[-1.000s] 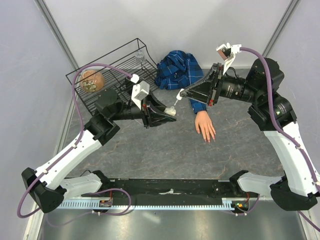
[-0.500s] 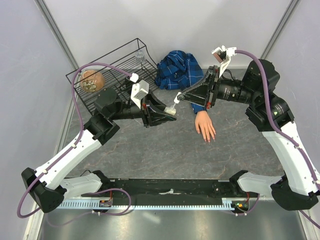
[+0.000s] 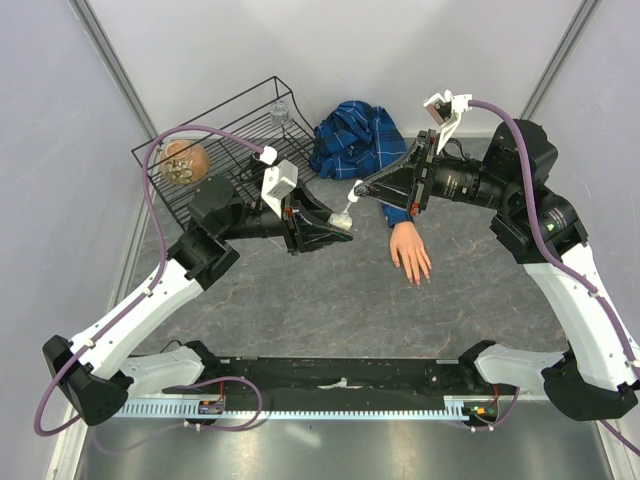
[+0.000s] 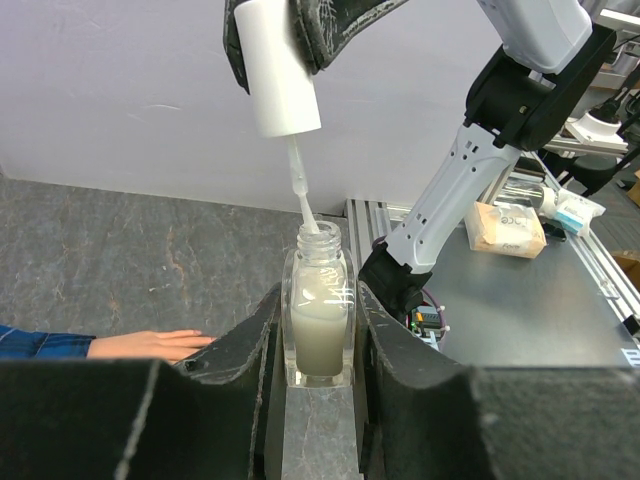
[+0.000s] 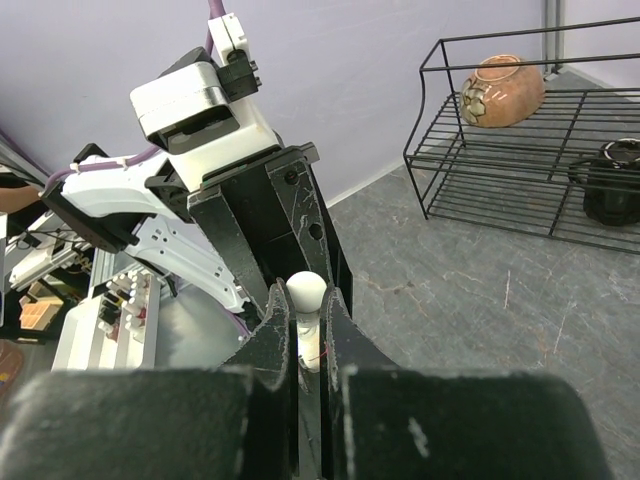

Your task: Paint the nails

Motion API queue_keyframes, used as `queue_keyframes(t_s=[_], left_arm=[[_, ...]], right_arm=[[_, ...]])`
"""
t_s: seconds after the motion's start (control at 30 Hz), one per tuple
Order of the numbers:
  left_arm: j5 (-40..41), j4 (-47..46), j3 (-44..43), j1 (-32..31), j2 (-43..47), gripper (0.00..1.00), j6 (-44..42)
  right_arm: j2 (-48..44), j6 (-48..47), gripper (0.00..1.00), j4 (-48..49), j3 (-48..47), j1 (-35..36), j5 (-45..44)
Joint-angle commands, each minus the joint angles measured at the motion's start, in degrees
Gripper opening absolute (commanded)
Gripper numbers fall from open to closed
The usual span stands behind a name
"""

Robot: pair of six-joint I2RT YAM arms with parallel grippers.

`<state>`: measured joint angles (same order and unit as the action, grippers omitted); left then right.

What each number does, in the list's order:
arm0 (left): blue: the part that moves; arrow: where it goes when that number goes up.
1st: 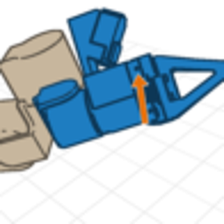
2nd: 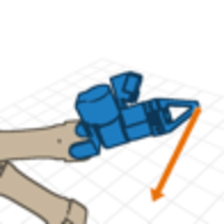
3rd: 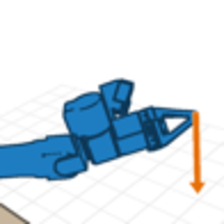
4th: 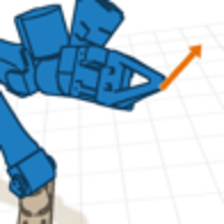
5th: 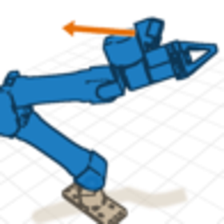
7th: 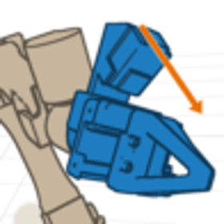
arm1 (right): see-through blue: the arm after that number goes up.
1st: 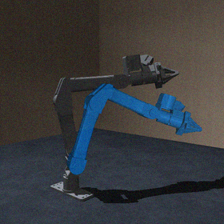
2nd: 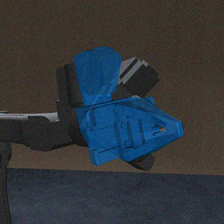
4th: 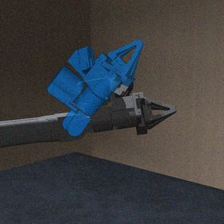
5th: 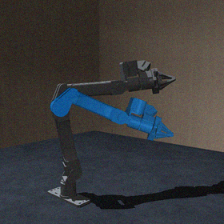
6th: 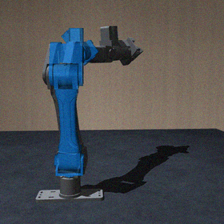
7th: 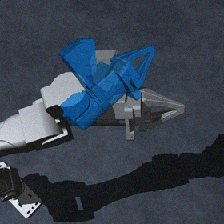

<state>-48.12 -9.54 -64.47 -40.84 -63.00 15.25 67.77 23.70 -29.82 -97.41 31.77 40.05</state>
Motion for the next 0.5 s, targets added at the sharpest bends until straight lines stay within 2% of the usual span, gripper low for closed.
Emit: queue_keyframes(t_s=[0.0,0.47], left_arm=[[0.22,-2.15,-2.07,0.23,0.78,0.02,-1.01],[1.89,-2.24,-2.86,0.23,-0.01,0.02,-1.71]], right_arm=[[-0.53,-1.12,0.00,0.56,-0.86,0.31,-0.94],[0.43,-1.91,0.00,0.03,-0.07,0.93,3.10]])
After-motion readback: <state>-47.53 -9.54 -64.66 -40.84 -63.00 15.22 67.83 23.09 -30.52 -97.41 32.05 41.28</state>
